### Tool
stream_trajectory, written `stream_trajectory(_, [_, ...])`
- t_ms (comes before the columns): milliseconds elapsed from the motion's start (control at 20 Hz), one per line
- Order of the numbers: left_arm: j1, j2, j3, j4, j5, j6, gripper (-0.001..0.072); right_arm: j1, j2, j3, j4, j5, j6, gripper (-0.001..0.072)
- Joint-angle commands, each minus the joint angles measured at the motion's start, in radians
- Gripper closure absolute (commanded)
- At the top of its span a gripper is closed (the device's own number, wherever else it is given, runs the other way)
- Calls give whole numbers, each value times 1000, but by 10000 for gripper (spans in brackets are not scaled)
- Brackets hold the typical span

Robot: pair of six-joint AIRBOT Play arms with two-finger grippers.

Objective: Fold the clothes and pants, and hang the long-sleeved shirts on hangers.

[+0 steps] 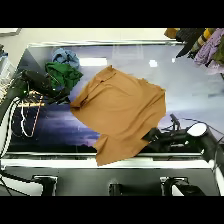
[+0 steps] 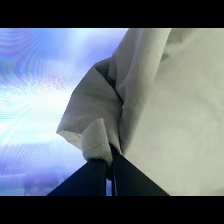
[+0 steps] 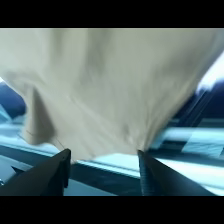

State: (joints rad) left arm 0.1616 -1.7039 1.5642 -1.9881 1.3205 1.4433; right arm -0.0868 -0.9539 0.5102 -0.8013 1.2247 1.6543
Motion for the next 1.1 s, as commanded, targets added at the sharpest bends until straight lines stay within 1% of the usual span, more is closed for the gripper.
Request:
stream_trajectory(0, [1, 0, 0, -1, 8, 0, 691, 174, 95, -159, 21, -115, 114, 215])
stream_trajectory(150, [1, 0, 0, -1, 8, 0, 691, 291, 83, -161, -48, -193, 230, 215])
stream_trajectory(200, [1, 0, 0, -1, 8, 0, 691, 316, 76, -161, -53, -217, 253, 215])
stream_trajectory(350, [1, 0, 0, -1, 8, 0, 692, 361, 41, -161, -49, -277, 277, 215])
stream_trajectory(500, [1, 0, 0, 0, 5, 0, 692, 367, -5, -161, -35, -330, 280, 217])
stream_trajectory(650, [1, 0, 0, 0, 5, 11, 691, 367, -36, -161, -8, -399, 280, 240])
stream_trajectory(800, [1, 0, 0, 0, 5, 15, 692, 367, -59, -161, 15, -419, 276, 358])
stream_trajectory(850, [1, 0, 0, 0, 5, 15, 692, 366, -59, -160, 23, -418, 263, 459])
stream_trajectory(900, [1, 0, 0, 0, 5, 15, 692, 366, -58, -160, 40, -418, 240, 589])
stream_trajectory(950, [1, 0, 0, -1, 6, 15, 692, 366, -58, -157, 61, -415, 222, 679])
stream_trajectory(1050, [3, 8, 0, -2, 6, 15, 692, 366, -41, -135, 103, -412, 187, 683])
